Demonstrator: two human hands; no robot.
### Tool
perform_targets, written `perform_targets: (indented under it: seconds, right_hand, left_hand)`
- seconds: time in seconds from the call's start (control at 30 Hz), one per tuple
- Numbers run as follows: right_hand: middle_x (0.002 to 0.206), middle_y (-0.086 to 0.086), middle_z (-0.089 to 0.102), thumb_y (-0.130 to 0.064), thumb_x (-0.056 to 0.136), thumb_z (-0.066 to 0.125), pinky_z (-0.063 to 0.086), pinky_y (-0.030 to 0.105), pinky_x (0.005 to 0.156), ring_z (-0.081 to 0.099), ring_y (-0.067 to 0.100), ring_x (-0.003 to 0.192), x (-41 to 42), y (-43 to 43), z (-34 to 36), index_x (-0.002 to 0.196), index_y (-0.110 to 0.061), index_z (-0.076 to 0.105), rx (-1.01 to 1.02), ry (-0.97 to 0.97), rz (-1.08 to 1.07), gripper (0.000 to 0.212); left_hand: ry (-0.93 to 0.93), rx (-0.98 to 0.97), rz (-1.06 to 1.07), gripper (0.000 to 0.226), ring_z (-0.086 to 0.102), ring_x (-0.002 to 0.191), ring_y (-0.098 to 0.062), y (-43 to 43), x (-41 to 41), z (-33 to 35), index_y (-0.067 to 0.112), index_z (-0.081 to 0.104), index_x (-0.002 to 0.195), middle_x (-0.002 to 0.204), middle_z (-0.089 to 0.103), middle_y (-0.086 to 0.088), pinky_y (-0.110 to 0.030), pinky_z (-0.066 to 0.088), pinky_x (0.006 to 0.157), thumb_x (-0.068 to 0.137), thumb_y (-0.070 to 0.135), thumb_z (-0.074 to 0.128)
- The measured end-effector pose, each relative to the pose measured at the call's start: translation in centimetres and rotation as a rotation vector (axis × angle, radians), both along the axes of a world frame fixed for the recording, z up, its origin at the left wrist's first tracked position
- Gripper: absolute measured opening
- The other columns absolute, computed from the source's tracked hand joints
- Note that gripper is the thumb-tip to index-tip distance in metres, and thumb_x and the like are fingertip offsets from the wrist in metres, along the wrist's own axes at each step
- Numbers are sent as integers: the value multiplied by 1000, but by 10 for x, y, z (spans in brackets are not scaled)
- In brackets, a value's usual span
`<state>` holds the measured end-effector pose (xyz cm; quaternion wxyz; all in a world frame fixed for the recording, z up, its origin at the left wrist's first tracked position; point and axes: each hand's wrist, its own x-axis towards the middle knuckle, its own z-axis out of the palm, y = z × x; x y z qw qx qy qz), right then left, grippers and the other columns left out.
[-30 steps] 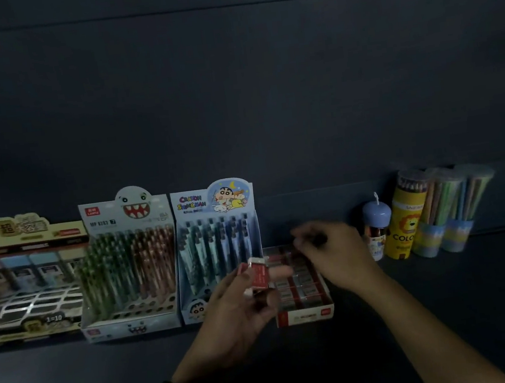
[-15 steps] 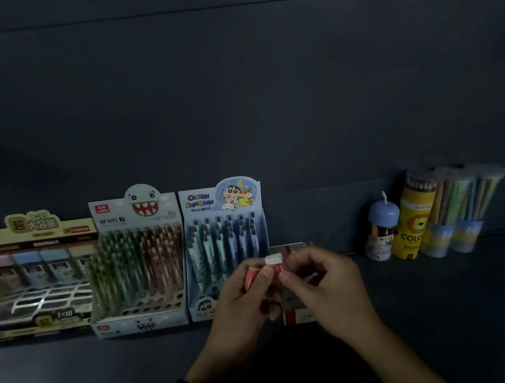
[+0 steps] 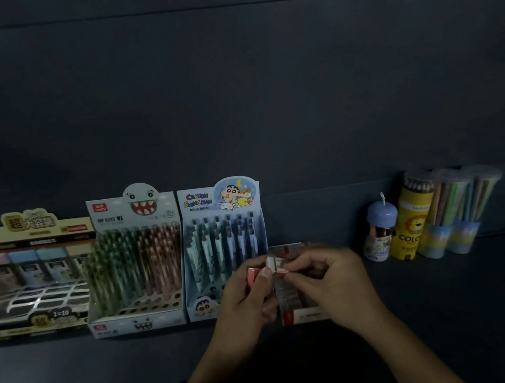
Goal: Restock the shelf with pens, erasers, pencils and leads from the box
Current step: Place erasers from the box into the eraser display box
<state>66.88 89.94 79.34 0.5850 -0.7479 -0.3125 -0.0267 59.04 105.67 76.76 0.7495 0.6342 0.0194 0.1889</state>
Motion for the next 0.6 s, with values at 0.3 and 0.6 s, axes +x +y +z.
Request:
perform_targets:
  seconds: [0.3,0.6]
  right_hand:
    - [103,-18,77,-24,94,80,53,19,94,69,-5,96,58,2,3,104,-30,82,-439,-171,-156,12]
    - [115,0,72,-16,96,77,47,12,85,69,17,104,80,33,-19,108,-20,84,-646,-274,-113,14]
  left_hand:
    - [-75,-9,125,14,37,60,-16,3,-5,-3,14,45,101,83,54,-11,-29,33,54,114,13,40]
    - [-157,141,245,26,61,77,-25,8,-2,-2,22,71,129,94,69,-11,-35,54,73,109,17,55]
